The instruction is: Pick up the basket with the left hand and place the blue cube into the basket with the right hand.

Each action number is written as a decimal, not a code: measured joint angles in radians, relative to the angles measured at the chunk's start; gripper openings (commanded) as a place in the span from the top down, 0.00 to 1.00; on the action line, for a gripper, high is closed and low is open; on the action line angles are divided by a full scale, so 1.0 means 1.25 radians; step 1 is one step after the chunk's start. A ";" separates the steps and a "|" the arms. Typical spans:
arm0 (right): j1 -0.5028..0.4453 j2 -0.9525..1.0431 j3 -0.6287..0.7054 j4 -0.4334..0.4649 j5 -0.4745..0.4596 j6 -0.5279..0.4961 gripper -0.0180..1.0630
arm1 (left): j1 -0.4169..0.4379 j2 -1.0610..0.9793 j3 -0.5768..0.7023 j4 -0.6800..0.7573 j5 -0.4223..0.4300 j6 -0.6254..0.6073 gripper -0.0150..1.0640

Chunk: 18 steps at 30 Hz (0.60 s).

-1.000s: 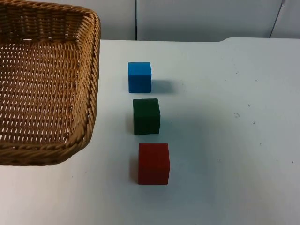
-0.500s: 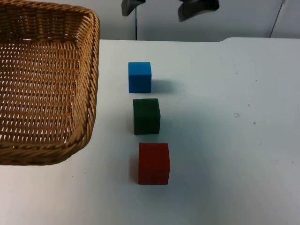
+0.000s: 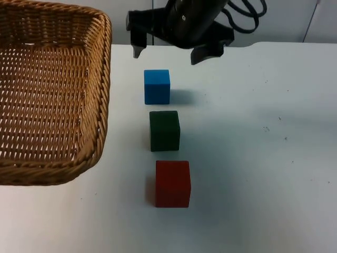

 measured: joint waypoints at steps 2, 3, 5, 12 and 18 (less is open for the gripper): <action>0.000 0.008 0.000 -0.009 0.000 0.015 0.06 | 0.000 0.000 0.000 0.000 0.000 0.000 0.99; 0.000 0.017 0.000 -0.017 -0.002 0.028 0.06 | 0.000 0.000 0.000 0.000 0.000 0.000 0.99; 0.000 0.030 0.000 -0.034 -0.008 0.053 0.06 | 0.000 0.000 0.000 0.000 0.000 0.000 0.99; 0.000 0.068 0.000 -0.061 -0.069 0.110 0.07 | 0.000 0.000 0.000 0.000 -0.004 0.000 0.99; -0.001 0.090 -0.006 -0.079 -0.105 0.151 0.07 | 0.000 0.000 0.000 0.000 -0.006 0.000 0.99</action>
